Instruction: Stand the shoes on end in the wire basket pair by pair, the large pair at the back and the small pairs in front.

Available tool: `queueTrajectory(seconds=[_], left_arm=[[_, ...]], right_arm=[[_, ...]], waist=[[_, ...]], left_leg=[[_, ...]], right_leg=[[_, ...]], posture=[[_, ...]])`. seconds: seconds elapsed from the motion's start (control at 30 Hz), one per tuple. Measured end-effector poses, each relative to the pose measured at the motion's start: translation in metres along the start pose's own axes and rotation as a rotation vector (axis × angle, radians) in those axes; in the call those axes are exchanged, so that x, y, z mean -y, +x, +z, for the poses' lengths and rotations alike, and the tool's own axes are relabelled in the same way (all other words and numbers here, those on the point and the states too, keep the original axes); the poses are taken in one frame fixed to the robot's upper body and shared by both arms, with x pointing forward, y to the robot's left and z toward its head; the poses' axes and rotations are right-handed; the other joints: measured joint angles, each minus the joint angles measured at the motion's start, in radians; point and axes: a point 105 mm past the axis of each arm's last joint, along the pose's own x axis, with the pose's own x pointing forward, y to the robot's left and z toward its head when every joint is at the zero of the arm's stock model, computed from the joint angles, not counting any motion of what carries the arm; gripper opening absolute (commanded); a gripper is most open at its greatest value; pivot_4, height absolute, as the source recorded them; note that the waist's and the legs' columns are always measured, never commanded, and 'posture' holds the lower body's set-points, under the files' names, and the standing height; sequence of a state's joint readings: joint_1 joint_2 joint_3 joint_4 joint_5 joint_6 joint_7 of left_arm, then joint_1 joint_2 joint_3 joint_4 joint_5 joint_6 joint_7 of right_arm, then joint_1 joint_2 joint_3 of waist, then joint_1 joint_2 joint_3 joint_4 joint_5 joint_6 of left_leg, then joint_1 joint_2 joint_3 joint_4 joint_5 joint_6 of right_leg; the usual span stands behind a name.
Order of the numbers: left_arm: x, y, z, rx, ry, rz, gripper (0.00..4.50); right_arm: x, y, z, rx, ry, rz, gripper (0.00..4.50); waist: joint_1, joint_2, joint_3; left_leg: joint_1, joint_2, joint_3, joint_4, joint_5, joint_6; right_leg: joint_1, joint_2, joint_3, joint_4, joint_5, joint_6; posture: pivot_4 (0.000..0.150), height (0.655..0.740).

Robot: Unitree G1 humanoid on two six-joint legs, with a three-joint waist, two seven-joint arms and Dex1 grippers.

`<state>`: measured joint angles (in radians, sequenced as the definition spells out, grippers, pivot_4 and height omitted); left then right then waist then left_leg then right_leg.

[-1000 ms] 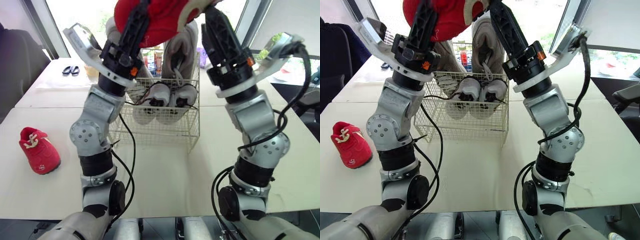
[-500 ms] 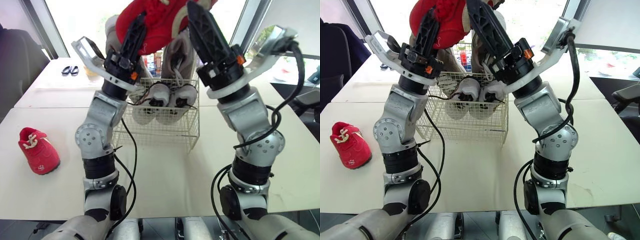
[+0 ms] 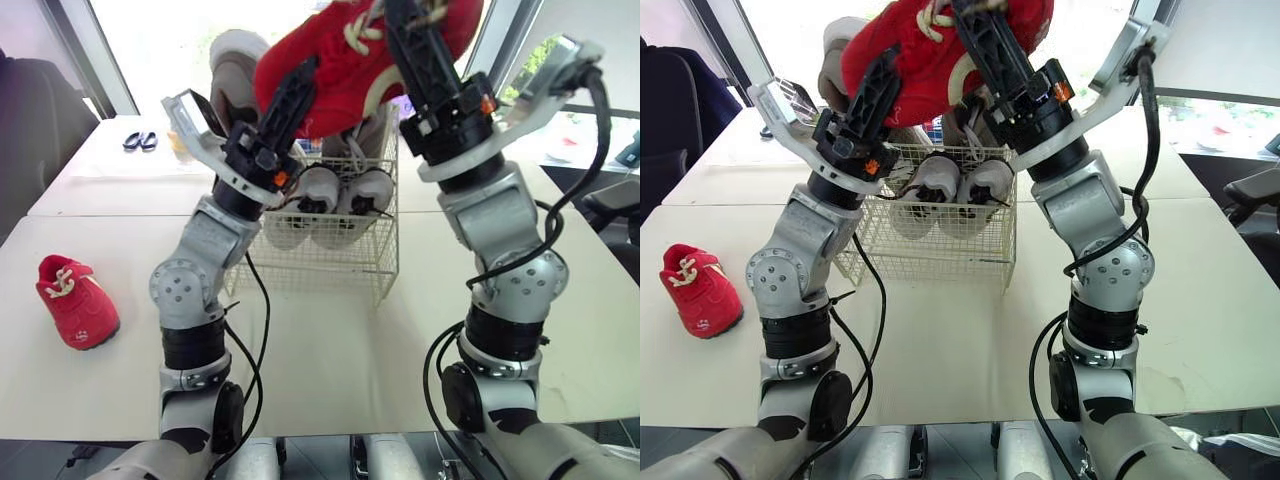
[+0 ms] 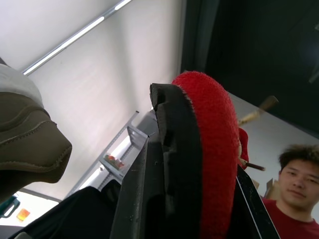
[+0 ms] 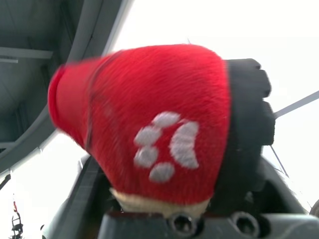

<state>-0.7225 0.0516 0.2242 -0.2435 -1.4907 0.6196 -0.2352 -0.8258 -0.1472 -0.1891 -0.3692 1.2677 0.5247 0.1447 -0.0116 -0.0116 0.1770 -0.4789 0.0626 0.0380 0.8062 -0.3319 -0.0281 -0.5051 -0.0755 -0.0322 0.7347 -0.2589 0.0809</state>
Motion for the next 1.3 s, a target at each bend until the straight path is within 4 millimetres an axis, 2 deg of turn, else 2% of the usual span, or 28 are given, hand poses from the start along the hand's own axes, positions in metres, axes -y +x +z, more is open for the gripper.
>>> queueTrajectory(seconds=[0.03, 0.13, 0.23, 0.3, 0.4, 0.5, 0.57, 0.73, 0.9, 1.07, 1.3], left_arm=[[-0.001, -0.001, 0.0, -0.005, 0.006, 0.006, 2.13], [-0.005, -0.003, -0.001, -0.021, 0.029, 0.03, 3.49], [-0.011, -0.006, -0.001, -0.072, 0.126, 0.087, 3.49], [-0.016, -0.014, 0.0, -0.174, 0.3, 0.162, 3.49], [-0.03, -0.036, 0.006, -0.308, 0.508, 0.304, 3.49], [-0.038, -0.054, 0.015, -0.349, 0.547, 0.404, 3.49], [-0.031, -0.068, 0.019, -0.362, 0.563, 0.439, 3.49], [-0.019, -0.109, -0.007, -0.445, 0.518, 0.549, 3.49], [0.004, -0.128, -0.027, -0.539, 0.426, 0.536, 3.49], [0.011, -0.142, -0.019, -0.606, 0.426, 0.587, 3.49], [0.013, -0.155, -0.022, -0.675, 0.413, 0.605, 3.49]], right_arm=[[0.0, 0.0, 0.0, -0.001, -0.002, 0.0, 0.96], [-0.001, 0.001, 0.001, -0.002, -0.007, 0.005, 0.79], [0.001, 0.002, 0.005, -0.021, -0.048, 0.007, 0.79], [0.01, 0.001, 0.008, -0.082, -0.108, 0.0, 0.79], [0.012, 0.0, 0.032, -0.143, -0.224, 0.042, 0.79], [-0.001, 0.001, 0.047, -0.23, -0.319, 0.146, 0.79], [-0.004, -0.008, 0.046, -0.359, -0.363, 0.203, 0.79], [0.003, -0.034, 0.016, -0.663, -0.347, 0.268, 0.79], [0.016, -0.058, -0.013, -0.853, -0.335, 0.308, 0.79], [0.027, -0.07, -0.022, -0.927, -0.389, 0.337, 0.79], [0.045, -0.091, -0.037, -1.007, -0.467, 0.346, 0.79]], waist=[[0.0, 0.0, 0.0], [0.0, 0.0, 0.0], [0.0, 0.0, 0.0], [-0.001, 0.0, 0.0], [0.0, 0.001, 0.001], [0.0, 0.0, 0.001], [0.0, 0.0, 0.001], [-0.002, 0.0, 0.001], [0.005, -0.001, 0.002], [0.002, -0.001, 0.002], [0.003, -0.001, 0.002]], left_leg=[[0.0, 0.0, 0.0, 0.0, 0.0, 0.0], [0.0, 0.0, 0.0, 0.0, 0.0, 0.0], [0.0, 0.0, 0.0, 0.0, 0.0, 0.0], [0.0, 0.0, 0.0, -0.001, 0.0, 0.0], [0.0, 0.0, 0.001, -0.003, 0.0, 0.0], [0.0, 0.001, 0.001, -0.005, 0.0, 0.0], [0.0, 0.001, 0.001, -0.006, 0.0, 0.001], [0.0, 0.001, 0.002, -0.006, -0.001, 0.002], [0.001, 0.0, 0.002, -0.005, -0.001, 0.002], [0.001, 0.0, 0.004, -0.005, -0.001, 0.002], [0.0, 0.0, 0.005, -0.006, -0.001, 0.001]], right_leg=[[0.0, 0.0, 0.0, 0.0, 0.0, 0.0], [0.0, 0.0, 0.0, 0.0, 0.0, 0.0], [0.0, 0.0, 0.0, 0.0, 0.0, 0.0], [0.0, 0.0, 0.0, 0.0, 0.0, 0.0], [-0.002, 0.0, 0.0, -0.001, 0.0, 0.0], [-0.003, 0.0, 0.0, -0.002, 0.0, 0.0], [-0.002, 0.0, 0.0, -0.002, -0.001, 0.0], [-0.002, -0.001, 0.001, -0.003, -0.001, 0.0], [-0.001, -0.002, 0.0, -0.004, -0.001, 0.0], [-0.001, -0.003, 0.001, -0.005, 0.0, -0.001], [-0.002, -0.003, 0.001, -0.007, 0.0, -0.001]], posture=[[0.15, 0.6552], [0.15, 0.6552], [0.15, 0.6552], [0.15, 0.6552], [0.15, 0.6552], [0.15, 0.6552], [0.15, 0.6552], [0.15, 0.6552], [0.15, 0.6552], [0.15, 0.6552], [0.15, 0.6552]])
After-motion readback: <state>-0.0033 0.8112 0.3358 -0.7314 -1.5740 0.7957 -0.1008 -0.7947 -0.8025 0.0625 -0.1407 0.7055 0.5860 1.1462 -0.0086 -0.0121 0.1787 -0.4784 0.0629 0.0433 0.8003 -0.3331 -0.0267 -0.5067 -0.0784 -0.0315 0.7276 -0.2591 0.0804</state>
